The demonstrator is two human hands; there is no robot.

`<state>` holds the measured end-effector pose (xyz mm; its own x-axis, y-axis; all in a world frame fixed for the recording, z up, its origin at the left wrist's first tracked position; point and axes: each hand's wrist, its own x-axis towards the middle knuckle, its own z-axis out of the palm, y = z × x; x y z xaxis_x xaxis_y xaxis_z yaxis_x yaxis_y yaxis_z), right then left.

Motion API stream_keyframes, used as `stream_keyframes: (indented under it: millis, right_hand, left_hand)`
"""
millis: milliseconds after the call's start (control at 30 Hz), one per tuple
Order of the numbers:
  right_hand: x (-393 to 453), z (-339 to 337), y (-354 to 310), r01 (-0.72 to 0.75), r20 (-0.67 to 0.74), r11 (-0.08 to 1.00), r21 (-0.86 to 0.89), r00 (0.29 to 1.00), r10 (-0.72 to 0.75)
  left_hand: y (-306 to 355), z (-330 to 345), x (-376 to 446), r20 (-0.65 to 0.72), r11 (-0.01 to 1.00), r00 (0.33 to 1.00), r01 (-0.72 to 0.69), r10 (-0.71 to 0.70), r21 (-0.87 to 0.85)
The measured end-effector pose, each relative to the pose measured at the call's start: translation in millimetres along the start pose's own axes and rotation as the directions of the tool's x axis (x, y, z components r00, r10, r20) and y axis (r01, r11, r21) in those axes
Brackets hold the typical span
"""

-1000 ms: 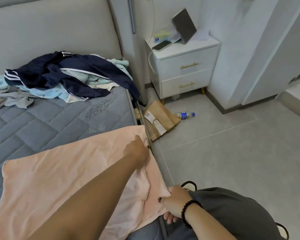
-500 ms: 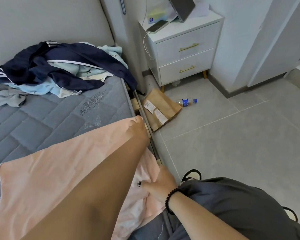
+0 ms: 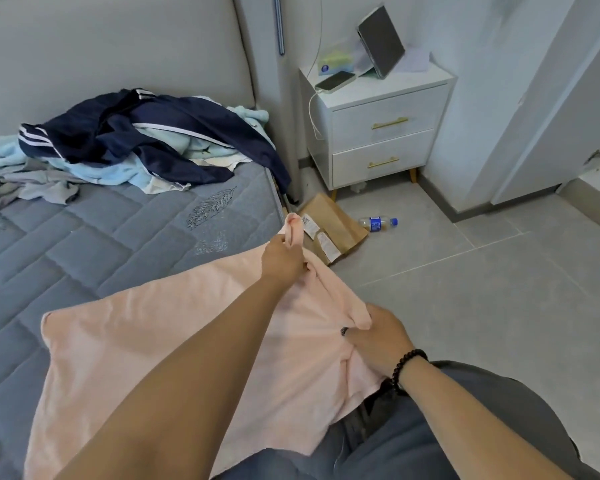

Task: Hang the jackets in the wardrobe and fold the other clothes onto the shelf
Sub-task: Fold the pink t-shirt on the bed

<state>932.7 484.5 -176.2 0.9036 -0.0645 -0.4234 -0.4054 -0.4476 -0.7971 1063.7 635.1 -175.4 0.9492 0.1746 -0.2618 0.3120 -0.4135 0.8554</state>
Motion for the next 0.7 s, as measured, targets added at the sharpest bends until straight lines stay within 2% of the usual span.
stream_keyframes:
  millis: [100,300,433,500,600,700]
  right_hand:
    - [-9,-36,-18,0.019,-0.108,0.996,-0.09,0.994,-0.029]
    - [-42,-55,-63,0.112,-0.193,0.938,-0.328,0.964,-0.183]
    - [-65,-19,-102,0.234,-0.104,0.864,-0.445,0.945,-0.309]
    - [-75,13,-118,0.314,-0.038,0.85,-0.422,0.931,-0.363]
    - [-84,74,-129,0.388,0.1,0.836,-0.388,0.919,-0.381]
    - [-86,132,-136,0.402,0.258,0.766,-0.501,0.915,-0.311]
  left_hand:
    - [27,-6,-8,0.06,0.964,0.998,0.017,-0.001,-0.265]
    - [58,-32,-22,0.095,0.913,0.991,-0.052,0.098,-0.404]
    - [41,-89,-29,0.09,0.851,0.992,-0.032,0.093,-0.525]
    - [18,-129,-34,0.085,0.85,0.993,-0.023,0.079,-0.527]
    - [-33,-187,-42,0.054,0.902,0.998,-0.017,0.045,-0.432]
    - [-93,-232,-52,0.004,0.946,0.999,0.04,-0.041,-0.322]
